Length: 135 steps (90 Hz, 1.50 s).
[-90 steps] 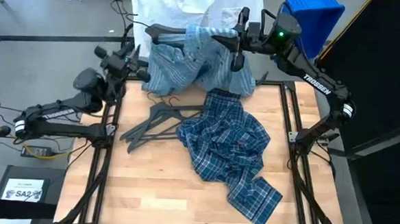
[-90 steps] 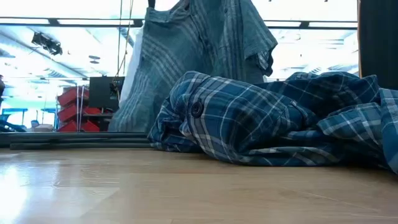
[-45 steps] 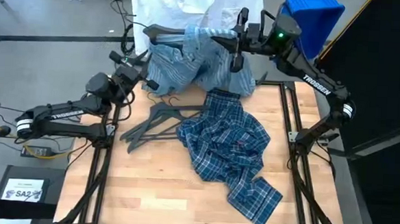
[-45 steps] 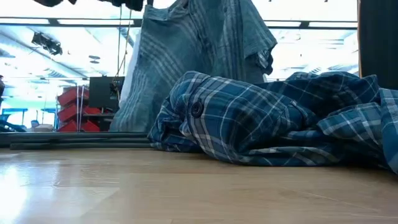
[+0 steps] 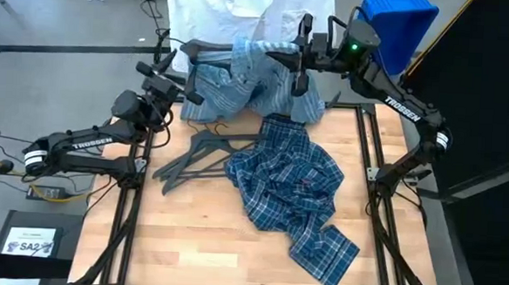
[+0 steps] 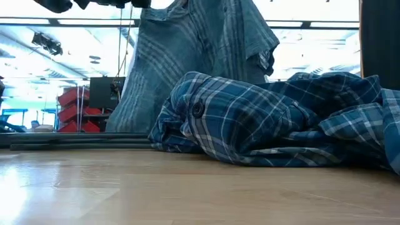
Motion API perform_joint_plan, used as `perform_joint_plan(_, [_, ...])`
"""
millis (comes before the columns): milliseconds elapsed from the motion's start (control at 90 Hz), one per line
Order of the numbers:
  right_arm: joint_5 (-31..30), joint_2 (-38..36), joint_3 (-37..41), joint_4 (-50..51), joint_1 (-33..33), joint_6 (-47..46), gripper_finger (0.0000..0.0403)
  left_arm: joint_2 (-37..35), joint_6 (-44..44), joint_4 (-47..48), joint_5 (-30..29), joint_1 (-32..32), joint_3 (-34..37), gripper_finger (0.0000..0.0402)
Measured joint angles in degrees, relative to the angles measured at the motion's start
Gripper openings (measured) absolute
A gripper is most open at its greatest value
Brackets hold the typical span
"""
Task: Hang clothes
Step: Unhang the green shirt from the hanging rack
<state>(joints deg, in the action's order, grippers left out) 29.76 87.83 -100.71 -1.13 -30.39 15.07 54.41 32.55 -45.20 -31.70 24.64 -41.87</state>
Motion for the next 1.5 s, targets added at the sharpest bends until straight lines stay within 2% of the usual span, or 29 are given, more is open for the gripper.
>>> perform_joint_plan(222, [-0.02,0.02,0.00,0.19,1.36,0.10,0.0000,2.88,-1.48,-2.55,1.67,0.92,0.00,0.0280])
perform_joint_plan(600, [-0.78,0.04,0.00,3.61,2.58,1.68,0.0000,7.11,-1.35,-12.87,5.35,0.90,-0.02,0.0268])
perform_joint_plan(744, [-1.94,0.07,0.00,4.04,2.58,1.70,0.0000,7.13,0.17,-13.26,5.35,0.90,0.00,0.0221])
perform_joint_plan(833, [-1.90,0.07,0.00,3.97,2.58,1.76,0.0000,7.13,5.16,-14.15,5.33,0.90,-0.02,0.0171])
perform_joint_plan(978, [-2.10,0.05,0.00,3.60,2.49,2.11,0.0001,7.02,5.56,-15.50,5.62,0.81,-0.07,0.0092])
perform_joint_plan(1167, [-2.23,-0.03,-0.02,5.23,2.31,3.23,0.0007,6.34,8.05,-14.98,3.98,0.83,-0.04,0.0081])
perform_joint_plan(1322, [-3.10,-0.79,-0.02,10.26,-0.10,2.99,0.0045,3.90,9.84,-13.20,2.81,0.32,0.00,0.0079])
perform_joint_plan(1500, [-4.61,-2.30,-0.02,19.50,-2.89,2.95,0.0082,-2.04,11.16,-8.25,0.27,-1.89,0.00,0.0075])
